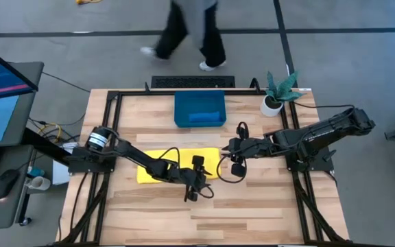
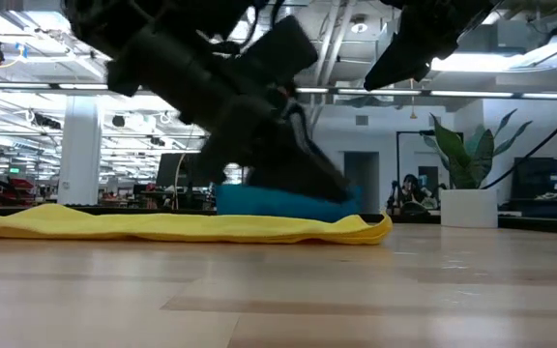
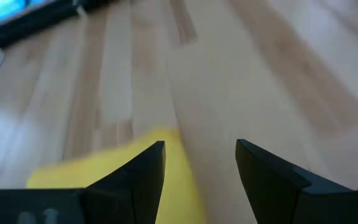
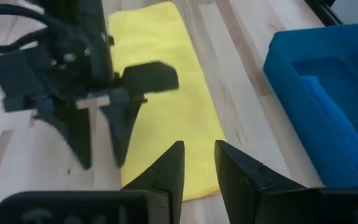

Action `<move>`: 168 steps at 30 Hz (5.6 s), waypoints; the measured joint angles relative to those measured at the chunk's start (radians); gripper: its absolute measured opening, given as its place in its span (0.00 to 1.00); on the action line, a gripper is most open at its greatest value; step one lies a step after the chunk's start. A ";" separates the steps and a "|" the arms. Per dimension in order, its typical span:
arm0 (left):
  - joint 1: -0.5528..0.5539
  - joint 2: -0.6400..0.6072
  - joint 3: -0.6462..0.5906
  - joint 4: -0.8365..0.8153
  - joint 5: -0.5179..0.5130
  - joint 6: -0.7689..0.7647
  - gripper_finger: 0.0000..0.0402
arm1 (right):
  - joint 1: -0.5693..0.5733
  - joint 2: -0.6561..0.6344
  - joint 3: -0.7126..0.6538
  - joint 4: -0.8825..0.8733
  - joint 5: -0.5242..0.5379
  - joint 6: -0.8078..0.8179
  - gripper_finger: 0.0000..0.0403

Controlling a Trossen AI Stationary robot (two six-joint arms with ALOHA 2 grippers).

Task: Roll microfiber towels into tight, uniform cylinder then place into a basket
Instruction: Fold the yellow towel

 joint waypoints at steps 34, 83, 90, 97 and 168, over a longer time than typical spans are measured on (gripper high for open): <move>0.012 0.124 0.153 -0.274 -0.127 -0.004 0.02 | 0.008 0.000 0.000 -0.078 0.000 0.000 0.28; -0.115 -0.038 0.247 -0.753 -0.040 -0.223 0.43 | 0.073 -0.001 0.000 -0.102 -0.004 0.009 0.28; -0.116 -0.001 0.250 -0.669 -0.050 -0.222 0.43 | 0.073 -0.001 0.000 -0.093 -0.004 0.009 0.28; -0.110 0.073 0.252 -0.626 -0.085 -0.171 0.42 | 0.072 -0.001 0.001 -0.080 -0.004 0.004 0.28; -0.285 0.050 0.518 -1.232 -0.450 -0.311 0.00 | 0.149 0.423 -0.021 0.377 0.007 -0.315 0.34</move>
